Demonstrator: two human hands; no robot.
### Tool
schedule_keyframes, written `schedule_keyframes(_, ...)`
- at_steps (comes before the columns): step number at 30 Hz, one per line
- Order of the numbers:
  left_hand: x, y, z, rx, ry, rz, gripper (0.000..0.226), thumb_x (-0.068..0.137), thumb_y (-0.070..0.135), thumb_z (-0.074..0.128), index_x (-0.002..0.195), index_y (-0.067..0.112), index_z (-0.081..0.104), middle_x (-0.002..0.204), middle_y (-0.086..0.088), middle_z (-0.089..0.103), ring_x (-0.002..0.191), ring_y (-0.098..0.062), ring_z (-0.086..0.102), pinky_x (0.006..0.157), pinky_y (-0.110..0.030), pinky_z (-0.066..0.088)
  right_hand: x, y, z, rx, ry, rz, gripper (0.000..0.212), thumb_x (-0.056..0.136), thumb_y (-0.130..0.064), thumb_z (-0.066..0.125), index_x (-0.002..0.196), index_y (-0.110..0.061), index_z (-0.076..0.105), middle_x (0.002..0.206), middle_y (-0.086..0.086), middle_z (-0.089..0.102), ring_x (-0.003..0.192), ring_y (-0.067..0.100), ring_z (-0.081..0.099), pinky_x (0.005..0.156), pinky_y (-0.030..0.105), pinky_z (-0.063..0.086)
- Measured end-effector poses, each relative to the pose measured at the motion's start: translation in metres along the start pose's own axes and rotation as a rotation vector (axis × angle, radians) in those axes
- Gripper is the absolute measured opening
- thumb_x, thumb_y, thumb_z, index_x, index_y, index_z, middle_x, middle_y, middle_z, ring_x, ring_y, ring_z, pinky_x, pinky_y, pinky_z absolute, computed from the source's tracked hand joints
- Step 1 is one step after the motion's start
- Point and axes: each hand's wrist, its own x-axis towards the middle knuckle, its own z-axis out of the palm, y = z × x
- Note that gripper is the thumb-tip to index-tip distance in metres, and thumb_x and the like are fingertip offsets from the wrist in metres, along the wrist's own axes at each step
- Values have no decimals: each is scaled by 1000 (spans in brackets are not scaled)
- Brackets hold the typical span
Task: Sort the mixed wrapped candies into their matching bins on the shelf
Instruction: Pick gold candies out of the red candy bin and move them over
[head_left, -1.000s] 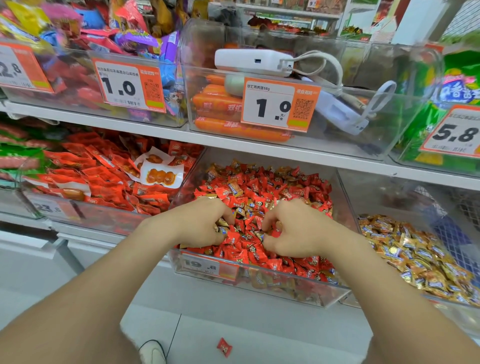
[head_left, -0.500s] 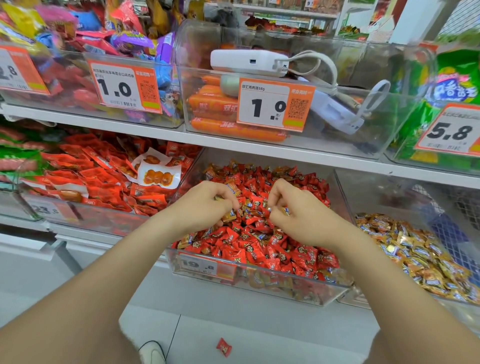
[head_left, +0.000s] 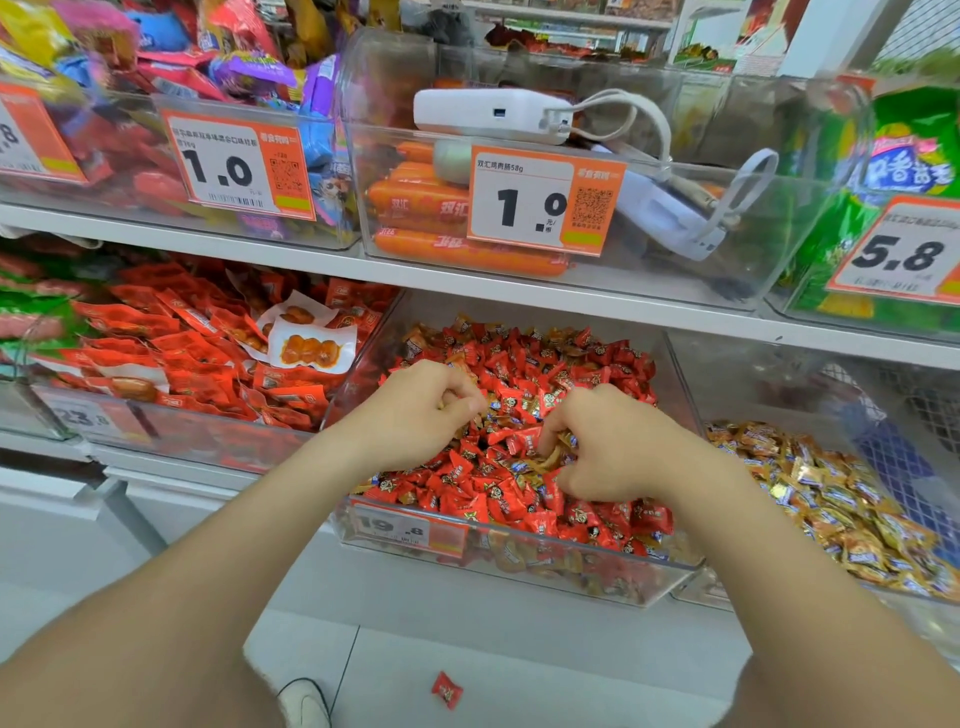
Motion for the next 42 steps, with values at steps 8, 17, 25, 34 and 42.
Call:
schedule_keyframes(8, 0, 22, 28, 149, 2, 144, 28, 90, 51, 76, 72, 29, 72, 55, 25, 55, 61, -6, 48, 59, -27, 37, -4, 27, 0, 83, -14, 45, 38, 75, -64, 70, 104, -40, 77, 98, -21, 70, 99, 9, 57, 97, 43, 54)
schedule_keyframes(17, 12, 35, 48, 646, -105, 12, 65, 66, 78, 79, 103, 25, 65, 104, 4, 60, 94, -23, 65, 72, -37, 54, 2, 24, 8, 250, 178, 45, 34, 78, -48, 61, 68, -16, 66, 63, 3, 67, 62, 14, 60, 70, 36, 54)
schedule_keyframes(25, 15, 37, 52, 685, -195, 48, 28, 84, 45, 79, 94, 21, 67, 96, 1, 68, 86, -25, 67, 73, -41, 60, -10, 35, 5, 329, 298, 13, 46, 100, -38, 58, 64, -13, 46, 52, -3, 44, 45, 12, 36, 51, 26, 35)
schedule_keyframes(34, 8, 37, 51, 691, -102, 141, 19, 88, 31, 60, 77, 16, 59, 73, 0, 59, 69, -25, 62, 54, -30, 42, -19, 32, 4, 405, 200, -69, 26, 108, -22, 48, 105, -37, 69, 68, 0, 70, 46, 11, 55, 50, 33, 52)
schedule_keyframes(42, 2, 25, 33, 289, -75, 182, 28, 101, 33, 58, 78, 17, 57, 69, -2, 60, 59, -20, 55, 54, -42, 44, -11, 22, 11, 349, 175, -73, 23, 92, -54, 74, 108, -37, 69, 80, -11, 71, 64, 0, 61, 64, 18, 42)
